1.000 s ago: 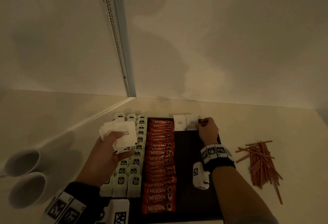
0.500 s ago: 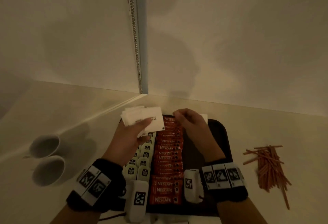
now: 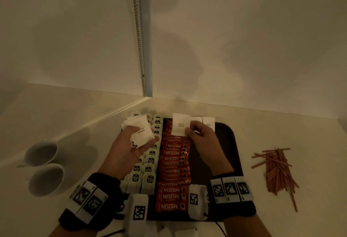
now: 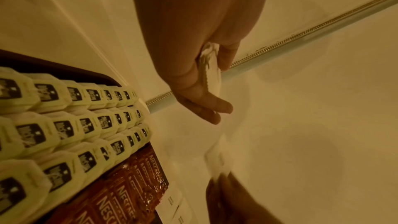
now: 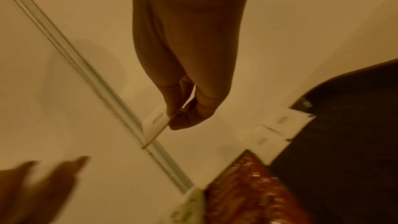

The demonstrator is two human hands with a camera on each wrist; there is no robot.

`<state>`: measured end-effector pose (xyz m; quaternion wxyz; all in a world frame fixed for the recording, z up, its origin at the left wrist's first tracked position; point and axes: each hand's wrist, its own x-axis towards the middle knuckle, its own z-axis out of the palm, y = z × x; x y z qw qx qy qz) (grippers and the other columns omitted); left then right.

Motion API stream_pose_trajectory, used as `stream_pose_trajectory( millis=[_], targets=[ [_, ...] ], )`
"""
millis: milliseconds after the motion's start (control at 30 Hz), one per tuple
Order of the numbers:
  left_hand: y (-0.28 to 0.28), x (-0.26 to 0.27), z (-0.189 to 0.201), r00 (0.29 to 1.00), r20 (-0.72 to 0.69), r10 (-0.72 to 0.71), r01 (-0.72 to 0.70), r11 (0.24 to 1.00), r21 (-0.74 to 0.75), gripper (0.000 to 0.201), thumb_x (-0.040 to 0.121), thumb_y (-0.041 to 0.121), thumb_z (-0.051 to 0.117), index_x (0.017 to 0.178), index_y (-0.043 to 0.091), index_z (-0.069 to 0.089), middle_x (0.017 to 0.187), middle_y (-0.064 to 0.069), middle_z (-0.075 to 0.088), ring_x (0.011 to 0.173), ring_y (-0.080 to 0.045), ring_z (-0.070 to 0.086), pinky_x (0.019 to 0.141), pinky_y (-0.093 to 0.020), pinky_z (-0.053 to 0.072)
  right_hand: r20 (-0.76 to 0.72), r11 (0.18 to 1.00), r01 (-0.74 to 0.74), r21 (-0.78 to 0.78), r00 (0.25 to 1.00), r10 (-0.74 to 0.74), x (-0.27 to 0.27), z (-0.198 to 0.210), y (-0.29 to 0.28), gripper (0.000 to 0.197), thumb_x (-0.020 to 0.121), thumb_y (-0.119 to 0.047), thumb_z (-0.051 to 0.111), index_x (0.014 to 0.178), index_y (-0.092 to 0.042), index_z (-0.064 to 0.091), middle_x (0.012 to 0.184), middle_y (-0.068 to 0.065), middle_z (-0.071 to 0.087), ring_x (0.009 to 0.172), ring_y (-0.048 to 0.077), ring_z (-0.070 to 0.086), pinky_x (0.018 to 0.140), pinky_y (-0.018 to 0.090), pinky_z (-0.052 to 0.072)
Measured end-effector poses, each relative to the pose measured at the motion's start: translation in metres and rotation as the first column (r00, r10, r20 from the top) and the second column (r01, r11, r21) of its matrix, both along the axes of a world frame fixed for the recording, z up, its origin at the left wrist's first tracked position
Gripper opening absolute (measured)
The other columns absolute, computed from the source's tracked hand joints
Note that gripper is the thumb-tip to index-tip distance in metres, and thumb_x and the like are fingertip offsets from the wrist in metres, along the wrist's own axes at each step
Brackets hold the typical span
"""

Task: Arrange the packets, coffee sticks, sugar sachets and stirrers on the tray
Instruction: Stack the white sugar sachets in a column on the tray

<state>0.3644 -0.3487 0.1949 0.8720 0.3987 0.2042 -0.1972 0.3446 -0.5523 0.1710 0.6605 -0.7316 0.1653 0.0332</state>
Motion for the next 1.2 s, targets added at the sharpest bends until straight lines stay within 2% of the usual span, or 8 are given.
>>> stream_pose_trajectory(
  millis=[100, 300, 467, 700, 867, 1000, 1100, 1200],
  targets=[
    [0.006, 0.0, -0.006, 0.999, 0.0, -0.034, 0.034, 0.999, 0.042, 0.037, 0.095, 0.011, 0.042, 0.13, 0.003, 0.049, 0.106, -0.022, 0.064, 0.082, -0.036, 0.069, 0.054, -0.03, 0.058, -0.095, 0.966, 0.113, -0.233, 0.986, -0.139, 0.007, -0.043, -0.033, 0.022, 0.091, -0.01, 0.056, 0.113, -0.009, 0.061, 0.114, 0.004, 0.064, 0.107, 0.019, 0.06, 0.091, 0.032, 0.051],
    [0.009, 0.001, -0.014, 0.999, -0.014, -0.034, 0.035, 0.994, 0.101, 0.038, 0.095, 0.012, 0.042, 0.132, 0.006, 0.05, 0.093, -0.017, 0.07, 0.092, -0.038, 0.064, 0.049, -0.028, 0.056, -0.155, 0.874, 0.211, -0.437, 0.94, -0.305, 0.017, -0.085, -0.069, 0.014, 0.09, -0.013, 0.06, 0.103, -0.013, 0.054, 0.116, 0.009, 0.061, 0.1, 0.018, 0.056, 0.081, 0.027, 0.046],
    [0.007, 0.004, -0.014, 0.999, -0.036, -0.033, 0.035, 0.996, 0.082, 0.034, 0.095, 0.013, 0.042, 0.127, 0.009, 0.053, 0.098, -0.018, 0.069, 0.101, -0.043, 0.06, 0.047, -0.027, 0.055, -0.169, 0.891, 0.221, -0.397, 0.936, -0.308, 0.035, -0.09, -0.066, 0.016, 0.088, -0.011, 0.062, 0.103, -0.01, 0.056, 0.116, 0.011, 0.062, 0.104, 0.023, 0.059, 0.079, 0.027, 0.046],
    [0.01, 0.002, -0.011, 0.998, -0.029, -0.055, 0.055, 0.998, 0.02, 0.029, 0.095, 0.017, 0.035, 0.109, 0.014, 0.061, 0.082, -0.013, 0.073, 0.073, -0.032, 0.071, 0.048, -0.029, 0.056, -0.152, 0.851, 0.263, -0.454, 0.919, -0.364, 0.044, -0.095, -0.061, 0.022, 0.087, -0.013, 0.064, 0.107, -0.005, 0.059, 0.112, 0.01, 0.062, 0.107, 0.022, 0.056, 0.083, 0.024, 0.04],
    [0.009, 0.003, -0.008, 0.999, -0.032, -0.042, 0.044, 0.998, 0.046, 0.027, 0.096, 0.015, 0.036, 0.105, 0.012, 0.061, 0.08, -0.012, 0.073, 0.087, -0.035, 0.064, 0.047, -0.028, 0.056, -0.134, 0.818, 0.275, -0.506, 0.911, -0.389, 0.048, -0.096, -0.056, 0.021, 0.087, -0.013, 0.064, 0.103, -0.002, 0.059, 0.109, 0.014, 0.063, 0.104, 0.025, 0.057, 0.08, 0.023, 0.039],
    [0.006, 0.006, -0.005, 0.999, -0.044, 0.008, -0.003, 0.993, 0.118, 0.017, 0.096, 0.01, 0.042, 0.102, 0.011, 0.059, 0.097, -0.016, 0.066, 0.092, -0.038, 0.061, 0.047, -0.027, 0.056, -0.122, 0.809, 0.293, -0.51, 0.906, -0.406, 0.046, -0.091, -0.052, 0.023, 0.085, -0.013, 0.066, 0.102, -0.001, 0.057, 0.103, 0.013, 0.063, 0.101, 0.027, 0.059, 0.075, 0.024, 0.04],
    [0.003, 0.008, -0.004, 1.0, -0.001, -0.008, 0.008, 0.985, 0.173, 0.012, 0.096, 0.009, 0.048, 0.1, 0.012, 0.059, 0.092, -0.012, 0.067, 0.079, -0.029, 0.067, 0.046, -0.025, 0.055, -0.033, 0.855, 0.282, -0.435, 0.944, -0.328, 0.043, -0.067, -0.036, 0.02, 0.087, -0.021, 0.064, 0.1, -0.007, 0.057, 0.09, 0.001, 0.06, 0.092, 0.021, 0.061, 0.067, 0.018, 0.041],
    [-0.003, 0.009, -0.004, 0.998, 0.058, -0.034, 0.021, 0.978, 0.206, 0.016, 0.094, 0.008, 0.052, 0.109, 0.013, 0.058, 0.091, -0.007, 0.067, 0.067, -0.016, 0.069, 0.047, -0.023, 0.055, -0.01, 0.978, -0.012, -0.207, 1.0, 0.01, 0.03, -0.021, -0.003, 0.021, 0.09, -0.033, 0.056, 0.098, -0.015, 0.062, 0.089, -0.005, 0.065, 0.086, 0.013, 0.063, 0.068, 0.016, 0.048]
  ],
)
